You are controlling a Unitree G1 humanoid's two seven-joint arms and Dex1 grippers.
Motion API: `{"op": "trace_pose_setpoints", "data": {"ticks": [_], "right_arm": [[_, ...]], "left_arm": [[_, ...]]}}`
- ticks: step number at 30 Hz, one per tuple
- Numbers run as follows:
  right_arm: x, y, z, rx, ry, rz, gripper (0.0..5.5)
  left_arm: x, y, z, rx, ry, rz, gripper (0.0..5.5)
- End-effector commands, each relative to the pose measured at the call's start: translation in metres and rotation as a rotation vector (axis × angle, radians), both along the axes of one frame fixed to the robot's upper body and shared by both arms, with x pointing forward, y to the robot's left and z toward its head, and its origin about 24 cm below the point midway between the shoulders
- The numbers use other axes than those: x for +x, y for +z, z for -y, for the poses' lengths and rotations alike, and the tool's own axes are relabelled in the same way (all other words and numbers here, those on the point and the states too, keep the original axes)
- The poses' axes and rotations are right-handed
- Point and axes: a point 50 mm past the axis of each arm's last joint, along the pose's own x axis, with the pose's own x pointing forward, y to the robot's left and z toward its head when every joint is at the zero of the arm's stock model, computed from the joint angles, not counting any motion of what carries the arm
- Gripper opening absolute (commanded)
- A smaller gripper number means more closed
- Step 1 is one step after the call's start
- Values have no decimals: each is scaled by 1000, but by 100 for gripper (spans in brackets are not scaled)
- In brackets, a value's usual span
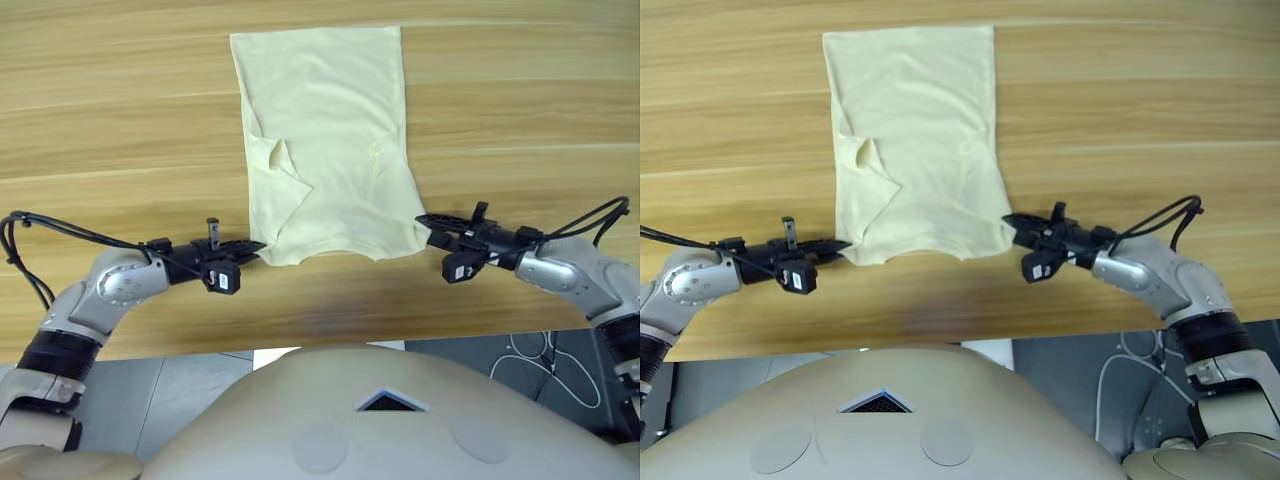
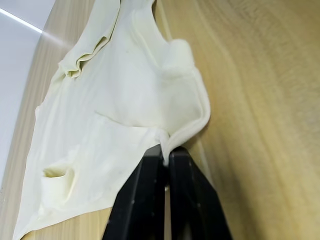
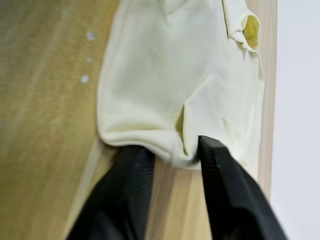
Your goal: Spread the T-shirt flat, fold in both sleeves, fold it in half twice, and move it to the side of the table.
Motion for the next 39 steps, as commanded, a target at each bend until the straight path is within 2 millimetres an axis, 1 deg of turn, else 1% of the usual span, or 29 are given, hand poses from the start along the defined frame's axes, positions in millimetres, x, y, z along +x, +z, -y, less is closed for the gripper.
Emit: {"op": "trace_pose_setpoints", "data": {"ticks": [1, 3, 5, 9, 11, 13, 15, 17, 21, 23, 24, 27, 29, 31, 34, 35, 37, 39], "right_arm": [[-6, -7, 1, -36, 13, -33, 83], [-5, -8, 0, -26, 3, -26, 36], [-6, -9, -1, -10, -4, -24, 3], [-7, -5, -3, 46, -25, -6, 3], [-9, 0, -7, 122, -37, -12, 3], [-17, 9, -13, 242, -52, -47, 3], [-23, 18, -12, 320, -78, -76, 3], [-33, 24, -8, 380, -101, -116, 3], [-57, 36, -2, 471, -141, -198, 3], [-60, 40, 1, 490, -173, -198, 3], [-59, 40, 1, 491, -176, -193, 3], [-34, 44, -9, 488, -153, -94, 3], [-9, 42, -21, 486, -159, -1, 3], [19, 40, -31, 497, -209, 94, 3], [54, 38, -37, 528, -289, 186, 3], [63, 38, -39, 535, -305, 207, 3], [94, 41, -43, 567, -383, 276, 3], [117, 47, -46, 595, -452, 330, 3]], "left_arm": [[-9, -16, -8, 65, 22, -81, 0], [-11, -18, -10, 43, 40, -97, 0], [-16, -19, -11, 7, 66, -111, 0], [-20, -13, -3, -112, 83, -119, 0], [-23, -10, 0, -165, 83, -130, 0], [-29, -5, 1, -225, 91, -142, 0], [-37, 1, 0, -292, 124, -148, 0], [-45, 3, -4, -359, 192, -145, 0], [-63, 6, -3, -463, 272, -154, 0], [-62, 10, -5, -501, 304, -133, 0], [-57, 12, -6, -518, 319, -108, 0], [-20, 16, -4, -530, 358, 32, 0], [7, 13, 5, -498, 349, 117, 0], [32, 12, 11, -474, 354, 187, 0], [64, 16, 16, -460, 371, 289, 0], [72, 18, 17, -455, 380, 318, 0], [102, 22, 22, -423, 425, 404, 0], [122, 24, 26, -397, 455, 456, 0]]}}
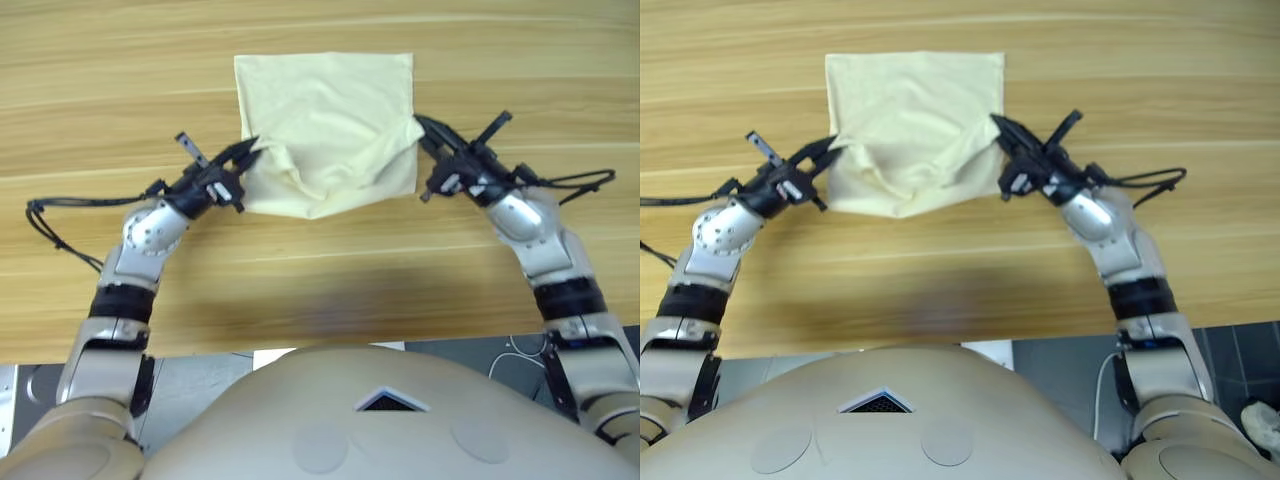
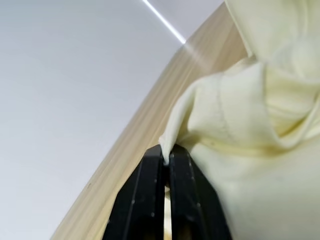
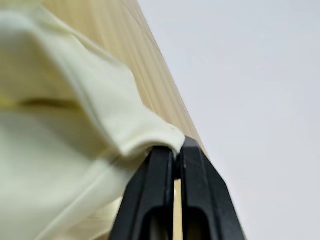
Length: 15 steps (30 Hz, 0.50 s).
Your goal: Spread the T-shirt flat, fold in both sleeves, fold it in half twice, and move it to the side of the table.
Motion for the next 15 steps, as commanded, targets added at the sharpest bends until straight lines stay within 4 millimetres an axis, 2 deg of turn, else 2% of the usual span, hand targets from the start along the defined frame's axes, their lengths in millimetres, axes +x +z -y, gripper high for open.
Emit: {"op": "trace_pose_setpoints", "data": {"ticks": [1, 9, 15], "right_arm": [[46, 14, -7, 48, -133, 89, 3], [91, 19, -15, 47, -312, 135, 3], [105, 13, -24, 18, -369, 103, 3]], "left_arm": [[41, 9, 9, 42, 80, 84, 0], [85, 20, 19, 82, 154, 135, 0], [98, 13, 17, 139, 252, 88, 0]]}}
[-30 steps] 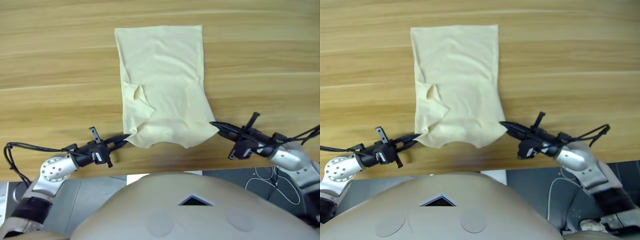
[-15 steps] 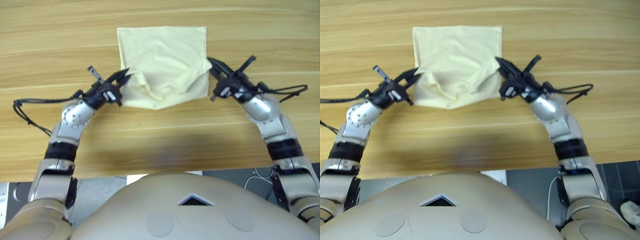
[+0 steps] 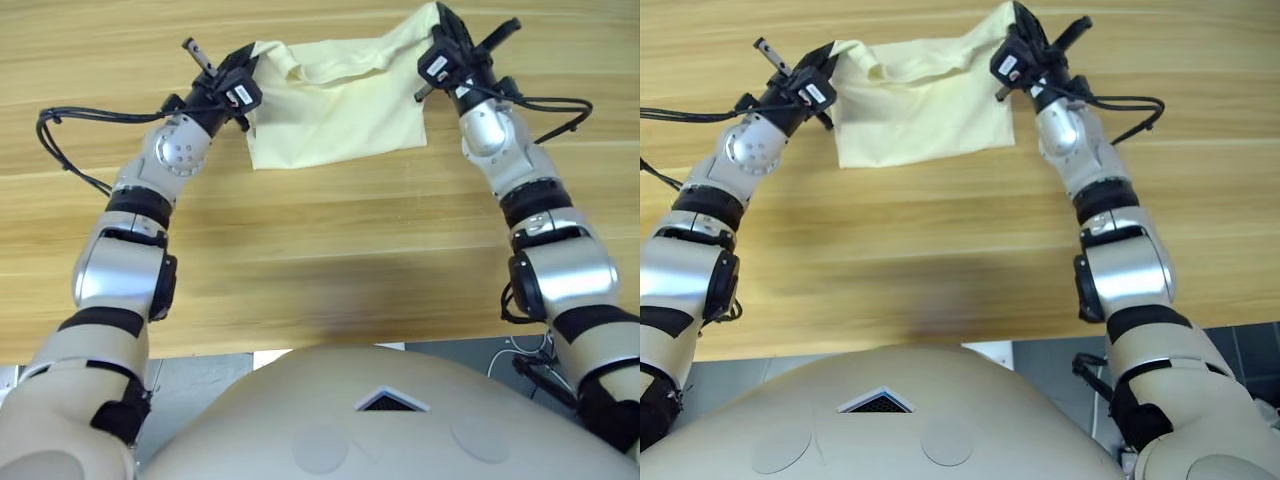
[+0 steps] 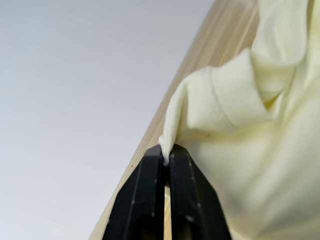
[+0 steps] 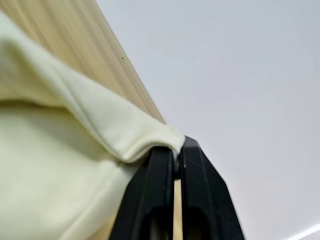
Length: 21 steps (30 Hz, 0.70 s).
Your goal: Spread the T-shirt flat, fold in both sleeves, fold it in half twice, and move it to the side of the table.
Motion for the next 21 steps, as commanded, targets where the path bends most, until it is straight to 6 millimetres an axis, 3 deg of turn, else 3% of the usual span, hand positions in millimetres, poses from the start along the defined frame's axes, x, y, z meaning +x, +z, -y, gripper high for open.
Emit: {"op": "trace_pose_setpoints", "data": {"ticks": [1, 5, 10, 17, 19, 21], "right_arm": [[9, 0, -7, -7, -35, -13, 3], [13, -1, -14, -15, -58, -32, 3], [15, -4, -22, -20, -75, -52, 96], [16, -9, -27, -60, -88, -78, 207], [11, -13, -38, -53, -42, -59, 244], [-1, -22, -61, -67, 80, -58, 273]], "left_arm": [[7, -3, 2, 36, 47, -24, 0], [7, -15, 2, 92, 93, -75, 0], [8, -23, 4, 82, 143, -138, 89], [23, -5, -2, 53, 278, -63, 195], [25, -4, -7, 59, 335, -58, 229], [26, -4, -13, 65, 394, -57, 256]]}}
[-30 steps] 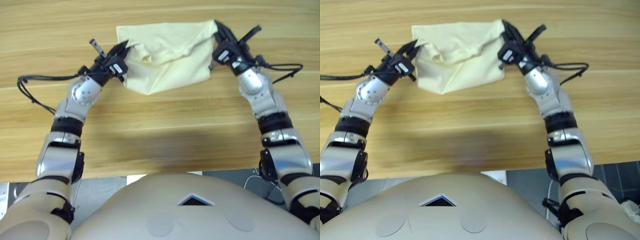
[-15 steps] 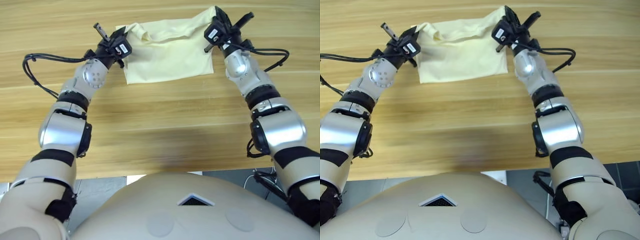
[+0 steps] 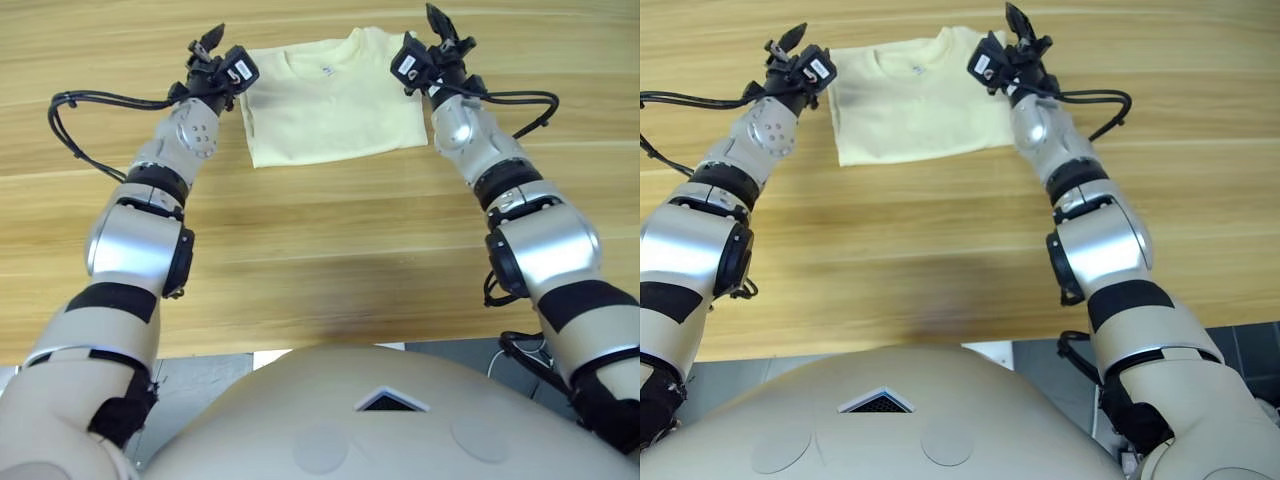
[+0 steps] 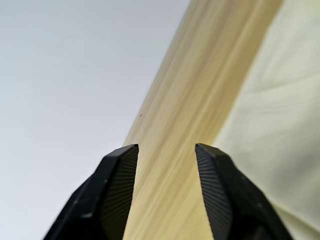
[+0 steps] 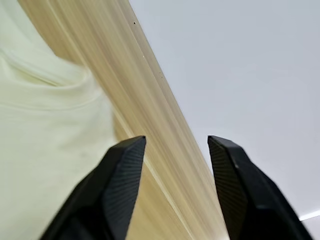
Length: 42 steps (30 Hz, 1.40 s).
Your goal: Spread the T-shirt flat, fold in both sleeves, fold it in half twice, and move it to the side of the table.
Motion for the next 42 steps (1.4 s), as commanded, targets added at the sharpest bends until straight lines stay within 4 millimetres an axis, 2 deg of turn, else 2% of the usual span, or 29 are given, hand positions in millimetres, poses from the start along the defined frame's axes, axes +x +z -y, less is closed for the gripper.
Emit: {"op": "trace_pose_setpoints", "data": {"ticks": [1, 2, 4, 6, 8, 11, 14, 17, 19, 21, 22, 24, 26, 29, 31, 33, 36, 38, 42], "right_arm": [[-17, -11, -44, -15, 211, 15, 295], [-28, -21, -61, -48, 314, -33, 298], [-48, -39, -88, -129, 480, -121, 298], [-63, -53, -111, -236, 613, -202, 298], [-76, -66, -121, -367, 719, -278, 298], [-88, -80, -115, -503, 849, -355, 298], [-104, -82, -83, -503, 1018, -367, 298], [-133, -71, -24, -403, 1078, -360, 298], [-148, -54, 18, -347, 987, -344, 298], [-150, -35, 57, -310, 819, -311, 298], [-148, -26, 70, -296, 746, -291, 298], [-142, -11, 90, -282, 609, -236, 298], [-138, 1, 93, -237, 557, -171, 298], [-136, 20, 76, -69, 584, -67, 298], [-124, 23, 79, -41, 519, -41, 298], [-113, 22, 81, -27, 448, -21, 298], [-106, 21, 73, -7, 431, 8, 298], [-107, 18, 67, -10, 448, 3, 298], [-113, 10, 63, -57, 487, -38, 298]], "left_arm": [[3, 2, -12, 10, 114, 4, 275], [2, 1, -19, 1, 155, 9, 293], [-3, -4, -29, -37, 221, 14, 293], [-9, -6, -42, -245, 313, 30, 293], [-14, -2, -54, -548, 392, 83, 293], [-22, 5, -71, -827, 428, 185, 293], [-29, 3, -73, -932, 384, 221, 293], [-36, 1, -66, -936, 275, 236, 293], [-42, 1, -66, -929, 229, 260, 293], [-48, -1, -66, -926, 205, 278, 293], [-49, -1, -64, -922, 192, 283, 293], [-50, -1, -56, -894, 143, 285, 293], [-48, -1, -37, -804, 10, 231, 293], [-51, -10, 14, -477, -350, 46, 293], [-49, -12, 40, -299, -517, -19, 293], [-40, -6, 73, -154, -632, -29, 293], [-30, -5, 116, -27, -701, -73, 293], [-26, -17, 121, 145, -677, -148, 293], [-25, -37, 77, 311, -547, -244, 293]]}}
